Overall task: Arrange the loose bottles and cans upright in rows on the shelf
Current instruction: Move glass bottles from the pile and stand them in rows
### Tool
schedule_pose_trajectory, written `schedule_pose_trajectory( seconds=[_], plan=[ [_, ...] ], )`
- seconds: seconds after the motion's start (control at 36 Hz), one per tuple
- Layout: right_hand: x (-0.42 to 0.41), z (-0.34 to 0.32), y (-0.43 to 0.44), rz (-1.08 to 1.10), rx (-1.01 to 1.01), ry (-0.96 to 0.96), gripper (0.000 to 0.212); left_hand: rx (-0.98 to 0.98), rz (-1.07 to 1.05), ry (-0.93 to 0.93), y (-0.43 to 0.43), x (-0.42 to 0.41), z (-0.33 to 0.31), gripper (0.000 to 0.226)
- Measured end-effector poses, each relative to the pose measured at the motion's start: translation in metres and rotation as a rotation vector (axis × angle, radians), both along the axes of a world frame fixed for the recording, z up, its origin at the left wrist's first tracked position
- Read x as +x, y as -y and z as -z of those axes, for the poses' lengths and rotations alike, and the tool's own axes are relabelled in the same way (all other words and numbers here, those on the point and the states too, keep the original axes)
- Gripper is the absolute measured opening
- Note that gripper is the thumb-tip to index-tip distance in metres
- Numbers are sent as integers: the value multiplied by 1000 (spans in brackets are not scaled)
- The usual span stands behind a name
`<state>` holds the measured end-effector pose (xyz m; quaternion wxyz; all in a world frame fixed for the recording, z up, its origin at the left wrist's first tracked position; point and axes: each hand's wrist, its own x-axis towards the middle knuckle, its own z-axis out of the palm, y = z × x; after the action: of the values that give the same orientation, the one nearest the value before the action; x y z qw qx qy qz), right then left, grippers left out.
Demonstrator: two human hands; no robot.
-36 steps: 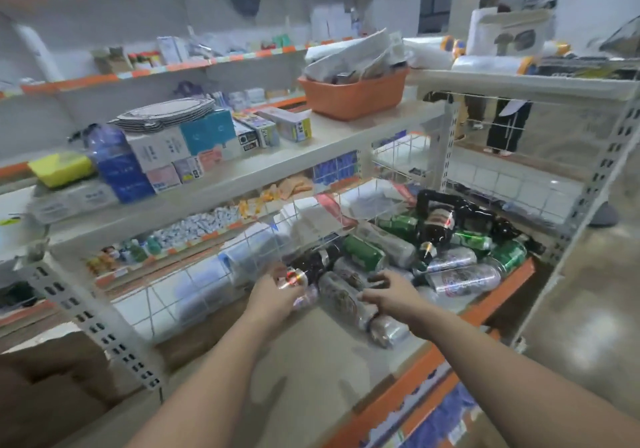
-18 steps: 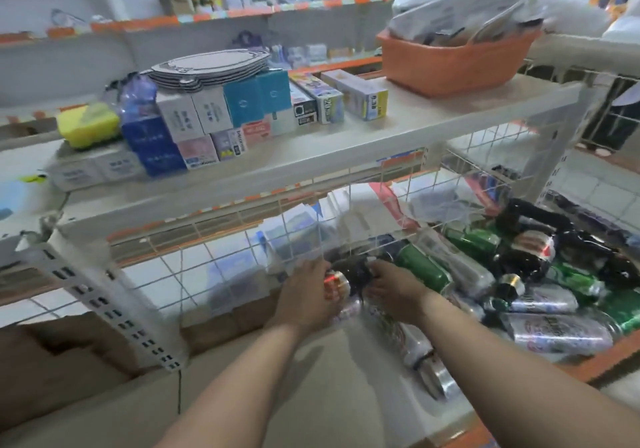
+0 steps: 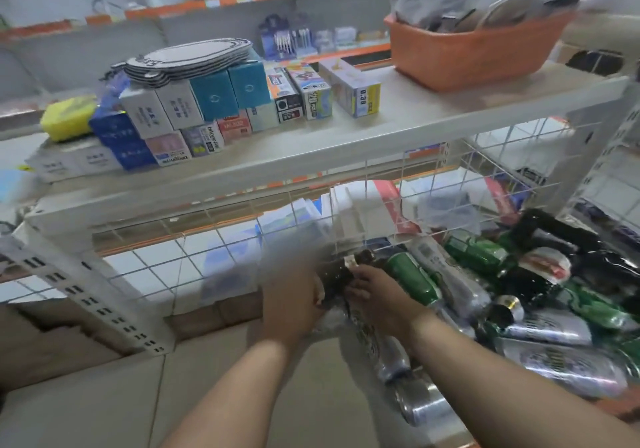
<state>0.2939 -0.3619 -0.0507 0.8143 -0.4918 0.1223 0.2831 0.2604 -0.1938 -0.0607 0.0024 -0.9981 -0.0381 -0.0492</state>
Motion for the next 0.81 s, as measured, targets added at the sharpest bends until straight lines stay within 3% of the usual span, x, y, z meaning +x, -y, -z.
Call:
schedule_pose_trajectory(
  seconds=[0.19, 0.25, 0.31, 0.5, 0.56, 0.72, 0.81],
  plan=[
    [4, 2, 8, -246, 59, 296, 9, -204, 16, 22, -9, -3, -12, 75],
    [6, -10, 13, -286, 52, 243, 51, -342, -10, 21, -11, -7, -20, 67],
    [6, -25, 21, -301, 52, 233, 61, -479, -45, 14, -11, -11, -22, 62],
    [7, -59, 75, 0, -170, 208, 31, -898, 40, -13, 17, -11, -39, 64],
    [0, -66, 100, 92, -204, 237, 34, -984, 72, -11, 35, -7, -41, 66],
    [-16, -76, 201, 364, -686, 433, 25, -1203, 132, -17, 104, 10, -52, 63],
    [-31, -80, 248, 301, -917, 501, 33, -1251, 178, -27, 136, 15, -62, 62]
  ],
)
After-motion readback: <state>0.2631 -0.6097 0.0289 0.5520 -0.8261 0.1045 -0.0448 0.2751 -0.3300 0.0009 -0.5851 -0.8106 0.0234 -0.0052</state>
